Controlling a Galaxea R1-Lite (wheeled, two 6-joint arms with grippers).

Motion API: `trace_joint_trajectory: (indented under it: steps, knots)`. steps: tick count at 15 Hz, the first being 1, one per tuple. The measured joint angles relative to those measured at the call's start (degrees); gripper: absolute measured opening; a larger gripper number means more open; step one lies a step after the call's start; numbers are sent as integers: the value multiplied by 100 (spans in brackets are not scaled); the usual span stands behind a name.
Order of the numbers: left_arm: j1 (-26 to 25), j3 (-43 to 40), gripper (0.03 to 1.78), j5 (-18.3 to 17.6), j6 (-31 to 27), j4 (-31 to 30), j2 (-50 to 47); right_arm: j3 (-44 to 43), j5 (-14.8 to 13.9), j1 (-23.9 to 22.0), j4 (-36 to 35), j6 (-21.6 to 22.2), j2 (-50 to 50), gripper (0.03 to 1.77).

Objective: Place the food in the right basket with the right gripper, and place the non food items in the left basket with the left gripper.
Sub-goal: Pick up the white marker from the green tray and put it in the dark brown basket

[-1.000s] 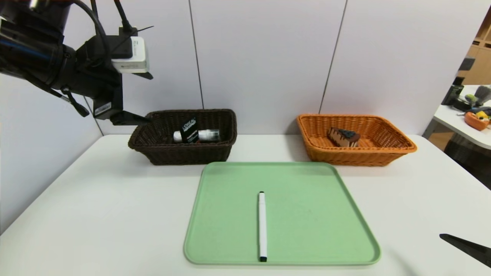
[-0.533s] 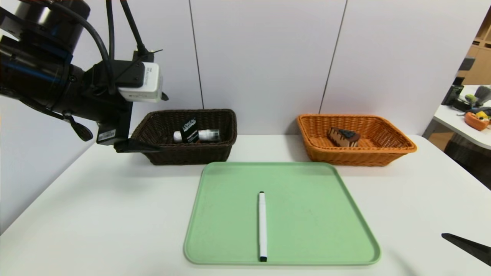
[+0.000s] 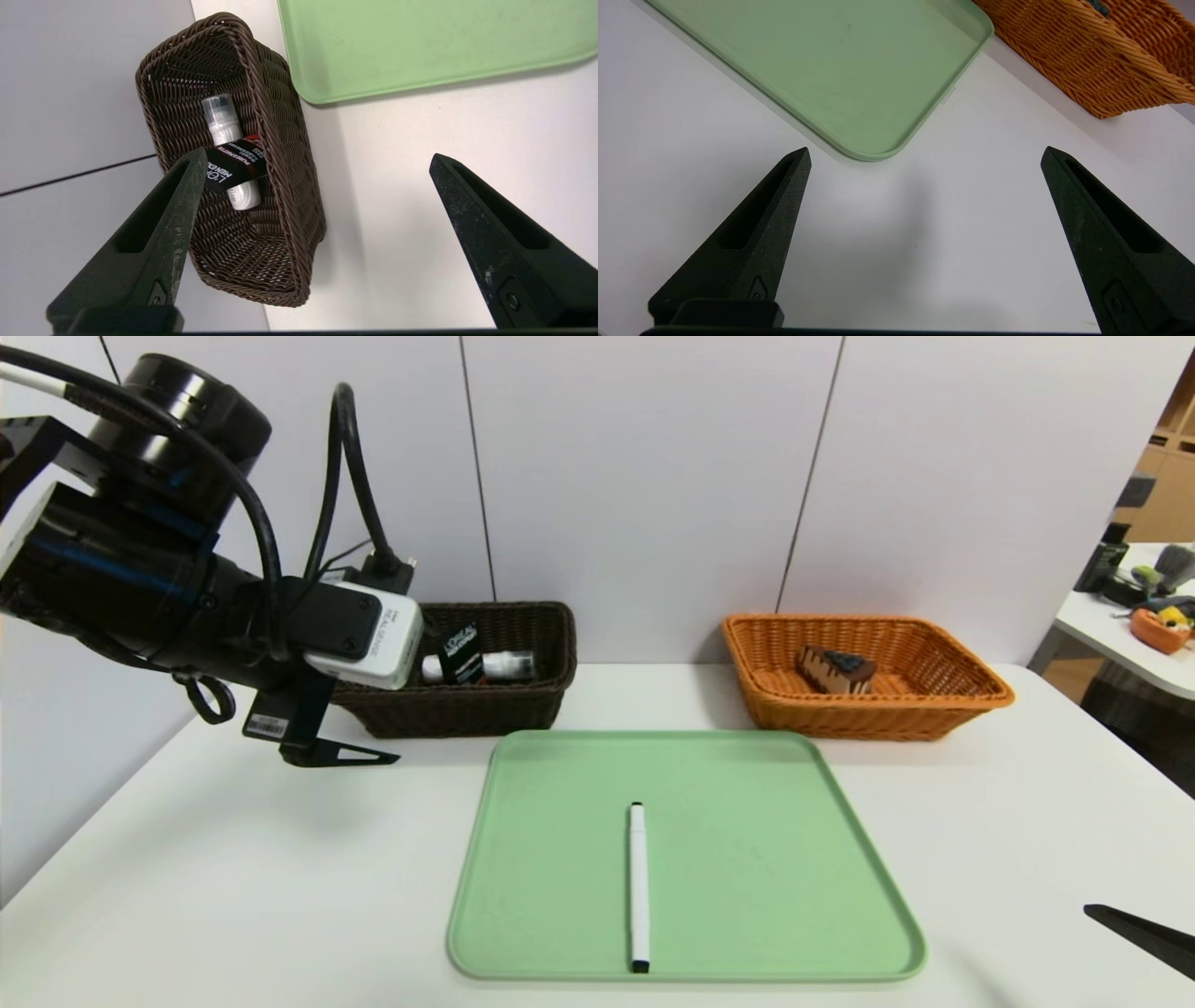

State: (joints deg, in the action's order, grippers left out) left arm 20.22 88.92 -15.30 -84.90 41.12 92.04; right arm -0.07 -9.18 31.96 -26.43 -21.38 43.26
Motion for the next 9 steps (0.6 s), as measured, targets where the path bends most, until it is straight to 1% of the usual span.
trace_joint_trajectory:
  steps: [2, 4, 7, 9]
  knots:
    - [33, -52, 169, 11, -430, 11, 21, 0, 1, 0, 160, -80, -99, 170]
    - [155, -78, 169, 11, -673, -2, 57, 0, -5, 17, 361, -118, -184, 170]
    - [260, -100, 169, -7, -1279, -74, 151, 2, -2, 33, 428, -135, -311, 170]
    - [356, -146, 169, -11, -1482, -143, 190, 2, -10, 37, 435, -130, -369, 170]
